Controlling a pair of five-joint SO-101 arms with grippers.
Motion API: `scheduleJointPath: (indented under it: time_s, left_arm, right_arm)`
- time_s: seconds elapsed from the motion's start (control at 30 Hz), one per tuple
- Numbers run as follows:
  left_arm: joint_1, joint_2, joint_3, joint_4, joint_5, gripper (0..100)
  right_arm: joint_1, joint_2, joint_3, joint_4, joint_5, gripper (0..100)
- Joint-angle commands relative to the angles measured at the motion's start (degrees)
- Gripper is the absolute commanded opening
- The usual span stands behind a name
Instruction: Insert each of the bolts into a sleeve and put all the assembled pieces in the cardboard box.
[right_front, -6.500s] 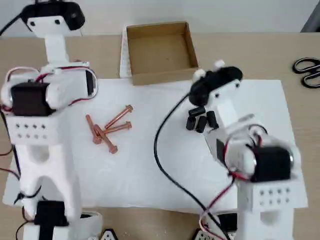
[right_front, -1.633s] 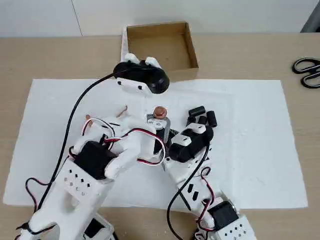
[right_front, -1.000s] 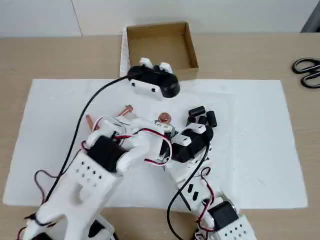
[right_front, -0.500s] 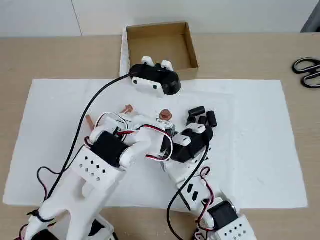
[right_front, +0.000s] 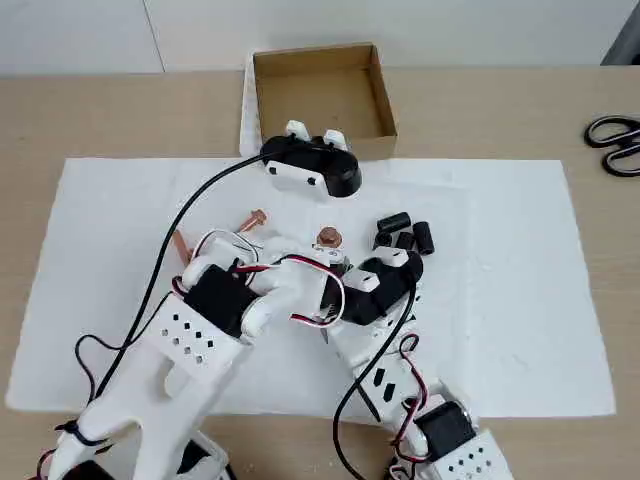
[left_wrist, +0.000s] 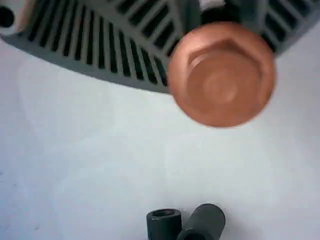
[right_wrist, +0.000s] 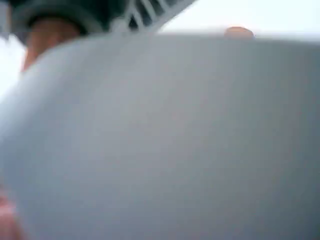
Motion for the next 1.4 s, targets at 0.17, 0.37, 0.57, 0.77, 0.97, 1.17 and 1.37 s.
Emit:
scheduleJointPath:
  time_s: [0.17, 0.37, 0.57, 0.77, 0.97, 1.17, 1.37]
  left_arm:
    - [-0.26, 0.0, 0.13, 2.11, -0.44, 1]
    - [-0.26, 0.09, 0.13, 1.93, -0.44, 1]
    - [-0.18, -0.18, 1.01, 2.37, -0.35, 10]
    - [-0.18, -0.44, 1.89, 2.55, 1.67, 17]
    - [-0.18, -0.53, 1.63, 2.55, 1.67, 17]
    - [-0.62, -0.53, -2.95, 5.89, 1.67, 20]
    - [-4.57, -0.53, -5.41, 7.38, 2.9, 28]
  right_arm:
    - [-0.04, -0.66, 0.44, -1.01, 0.09, 0.4]
    - [-0.04, -0.66, 0.44, -1.01, 0.09, 0.4]
    - [-0.04, -0.66, 0.44, -1.01, 0.18, 0.4]
    - [-0.04, -0.57, 0.44, -1.01, 0.18, 0.4]
    - [-0.04, -0.4, 0.44, -0.92, 0.18, 0.4]
    - [-0.04, -0.4, 0.44, -0.92, 0.18, 0.4]
    - [-0.04, -0.22, 0.44, -0.92, 0.18, 0.4]
